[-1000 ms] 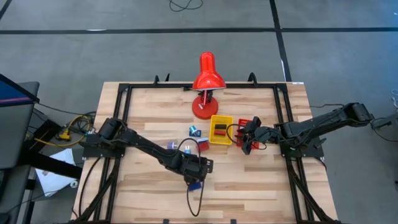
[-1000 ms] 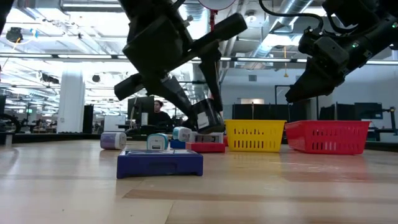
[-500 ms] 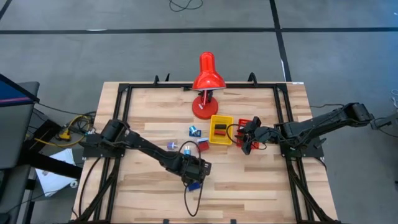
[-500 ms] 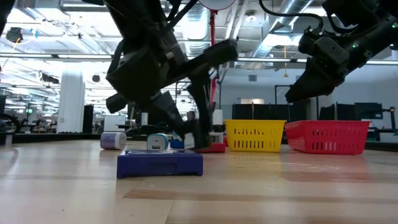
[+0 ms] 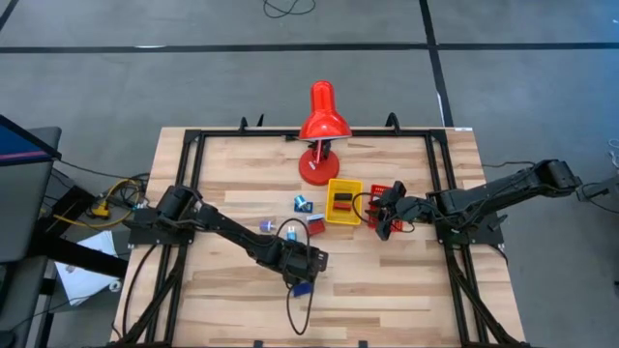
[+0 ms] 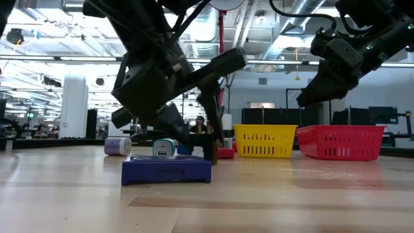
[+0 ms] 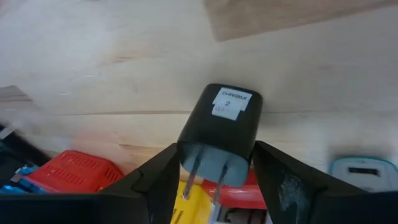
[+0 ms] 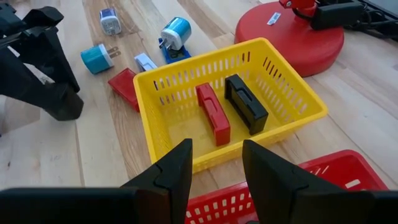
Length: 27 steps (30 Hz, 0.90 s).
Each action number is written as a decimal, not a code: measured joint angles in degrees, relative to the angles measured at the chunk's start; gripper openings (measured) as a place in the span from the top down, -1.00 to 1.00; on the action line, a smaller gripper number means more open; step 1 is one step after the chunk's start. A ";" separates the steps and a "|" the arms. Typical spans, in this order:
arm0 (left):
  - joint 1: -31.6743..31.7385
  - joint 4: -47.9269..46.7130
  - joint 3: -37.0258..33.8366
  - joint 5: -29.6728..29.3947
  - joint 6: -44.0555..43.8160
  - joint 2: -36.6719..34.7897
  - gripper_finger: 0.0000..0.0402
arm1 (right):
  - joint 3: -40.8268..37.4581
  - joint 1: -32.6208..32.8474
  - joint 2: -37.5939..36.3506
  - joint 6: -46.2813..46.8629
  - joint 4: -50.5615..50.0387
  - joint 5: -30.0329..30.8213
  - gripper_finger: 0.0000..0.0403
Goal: Pick & Place Office items
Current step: Put the black charger adapter into the red bin
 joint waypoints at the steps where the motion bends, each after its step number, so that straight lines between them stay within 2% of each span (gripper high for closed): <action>1: 0.00 0.49 0.00 -0.03 -0.02 0.00 0.01 | 0.00 0.00 0.00 -0.04 -0.01 0.00 0.33; 17: 0.11 3.90 -0.07 -0.27 -1.84 -1.47 -0.40 | 0.02 0.00 0.00 -0.02 0.09 0.02 0.33; 20: 0.40 4.26 0.01 1.42 -9.67 -4.19 -0.45 | 0.02 0.04 0.04 -0.36 1.84 0.00 0.33; 22: 0.92 1.11 -0.02 4.04 -17.58 -6.99 -0.46 | 0.00 0.72 0.06 -3.69 5.02 -0.36 0.33; 27: 3.52 -6.69 -0.04 16.45 -38.19 -15.77 -0.46 | 0.07 3.14 0.09 -13.91 15.76 -1.51 0.33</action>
